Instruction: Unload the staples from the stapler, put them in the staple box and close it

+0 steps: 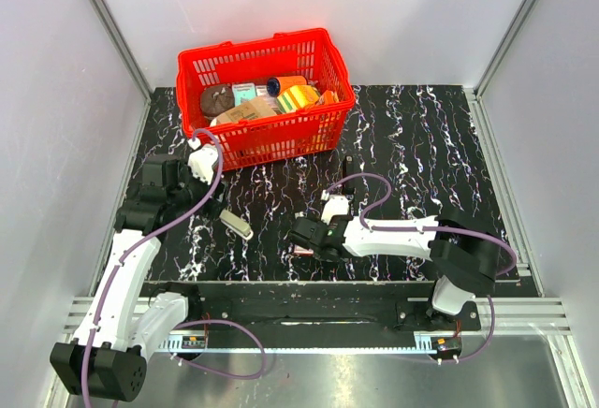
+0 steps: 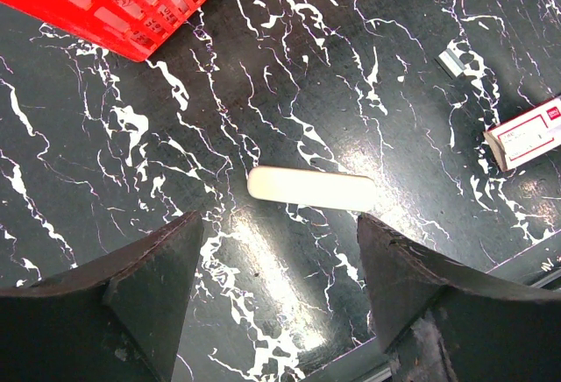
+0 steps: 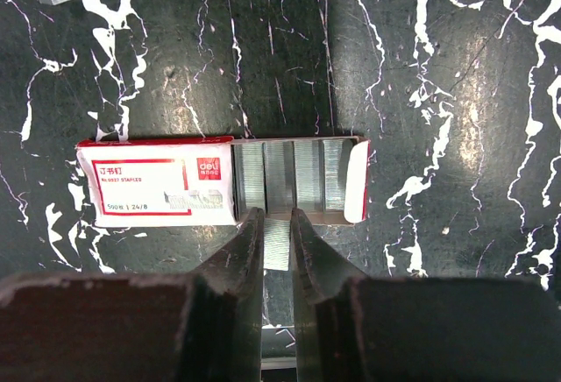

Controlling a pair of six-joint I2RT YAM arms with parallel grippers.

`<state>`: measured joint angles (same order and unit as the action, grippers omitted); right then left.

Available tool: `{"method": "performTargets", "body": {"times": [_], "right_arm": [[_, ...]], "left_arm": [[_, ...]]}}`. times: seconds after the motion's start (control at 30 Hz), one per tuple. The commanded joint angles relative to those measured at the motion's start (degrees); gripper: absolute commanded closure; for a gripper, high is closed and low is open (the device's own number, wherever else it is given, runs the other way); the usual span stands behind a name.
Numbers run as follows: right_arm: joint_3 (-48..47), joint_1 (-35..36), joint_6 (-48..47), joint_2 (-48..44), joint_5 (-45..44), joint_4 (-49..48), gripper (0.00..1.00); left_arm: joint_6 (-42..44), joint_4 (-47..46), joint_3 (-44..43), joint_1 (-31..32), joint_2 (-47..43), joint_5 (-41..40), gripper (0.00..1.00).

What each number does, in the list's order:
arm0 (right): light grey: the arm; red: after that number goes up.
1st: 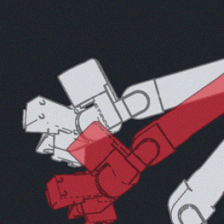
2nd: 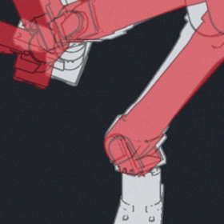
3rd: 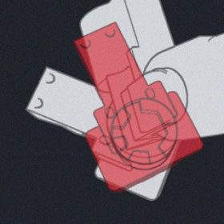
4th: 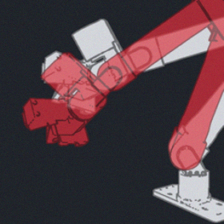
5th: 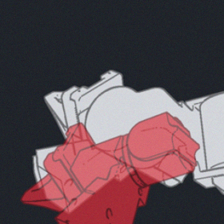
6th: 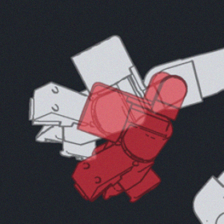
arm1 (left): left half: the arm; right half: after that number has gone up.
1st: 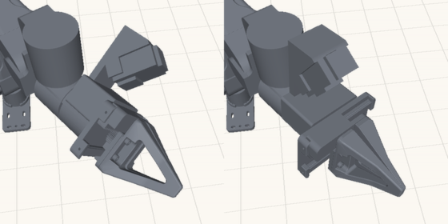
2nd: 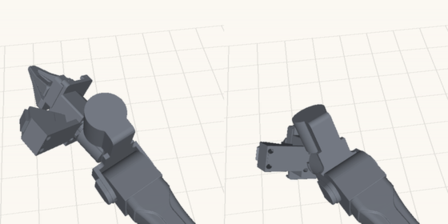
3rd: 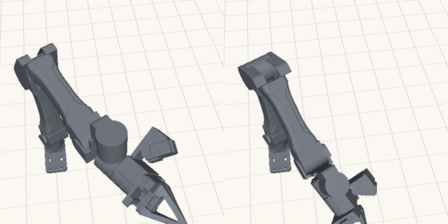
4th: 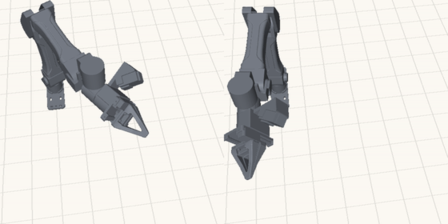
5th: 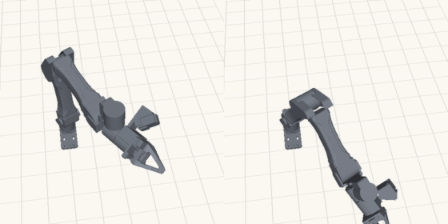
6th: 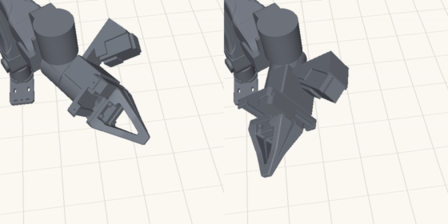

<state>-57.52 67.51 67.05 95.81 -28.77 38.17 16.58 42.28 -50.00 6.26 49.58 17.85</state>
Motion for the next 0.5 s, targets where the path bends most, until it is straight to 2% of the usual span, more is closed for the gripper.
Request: {"method": "performTargets", "body": {"times": [0.0, 0.47], "right_arm": [[-1.9, 0.52, -0.6, 0.08, -1.02, -0.03, 0.89], [-2.95, 0.52, -2.8, -1.5, -3.22, 0.06, 0.89]], "left_arm": [[-0.41, -2.82, 0.95, -0.29, -0.89, 1.49, 0.24], [-0.41, -3.0, 1.92, -0.37, -1.15, 1.84, 0.24]]}}
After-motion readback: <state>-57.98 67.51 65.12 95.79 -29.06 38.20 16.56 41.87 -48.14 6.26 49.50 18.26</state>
